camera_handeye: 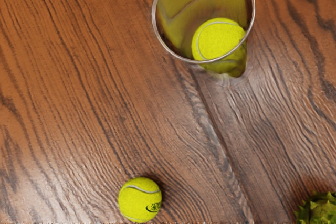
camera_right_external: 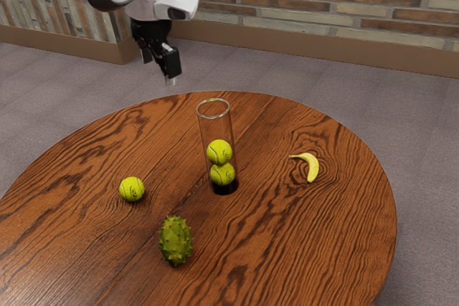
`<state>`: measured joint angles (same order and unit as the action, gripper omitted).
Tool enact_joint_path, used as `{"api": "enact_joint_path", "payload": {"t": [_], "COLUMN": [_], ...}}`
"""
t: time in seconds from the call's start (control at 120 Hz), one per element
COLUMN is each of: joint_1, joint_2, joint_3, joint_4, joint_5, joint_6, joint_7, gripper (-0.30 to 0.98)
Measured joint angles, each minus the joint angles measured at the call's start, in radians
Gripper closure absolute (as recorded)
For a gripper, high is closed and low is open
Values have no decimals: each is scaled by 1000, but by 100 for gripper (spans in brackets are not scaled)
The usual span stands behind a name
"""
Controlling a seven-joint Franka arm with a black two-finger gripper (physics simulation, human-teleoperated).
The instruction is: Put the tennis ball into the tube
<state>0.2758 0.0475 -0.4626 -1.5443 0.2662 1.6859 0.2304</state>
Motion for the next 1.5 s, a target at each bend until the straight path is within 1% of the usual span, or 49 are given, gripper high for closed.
{"api": "enact_joint_path", "payload": {"t": [0.067,0.15,0.233,0.3,0.383,0.492,0.567,0.667,0.758,0.875,1.033,1.258,1.342,1.5], "joint_1": [10,45,74,93,133,194,208,215,215,215,214,214,214,214], "joint_2": [18,-9,-4,16,53,115,140,202,276,362,413,414,420,452], "joint_3": [1,4,7,10,11,12,14,53,78,109,133,134,134,133], "joint_4": [-13,-113,-199,-267,-334,-389,-425,-427,-386,-337,-310,-318,-316,-305], "joint_5": [2,5,11,14,-2,-27,-35,-38,-33,-29,-27,-40,-41,-39], "joint_6": [0,1,3,4,10,77,157,250,305,346,375,391,395,416], "joint_7": [12,24,34,41,49,56,53,44,36,29,20,12,8,-1], "gripper": [0,0,0,0,0,0,0,0,0,0,0,25,30,33]}}
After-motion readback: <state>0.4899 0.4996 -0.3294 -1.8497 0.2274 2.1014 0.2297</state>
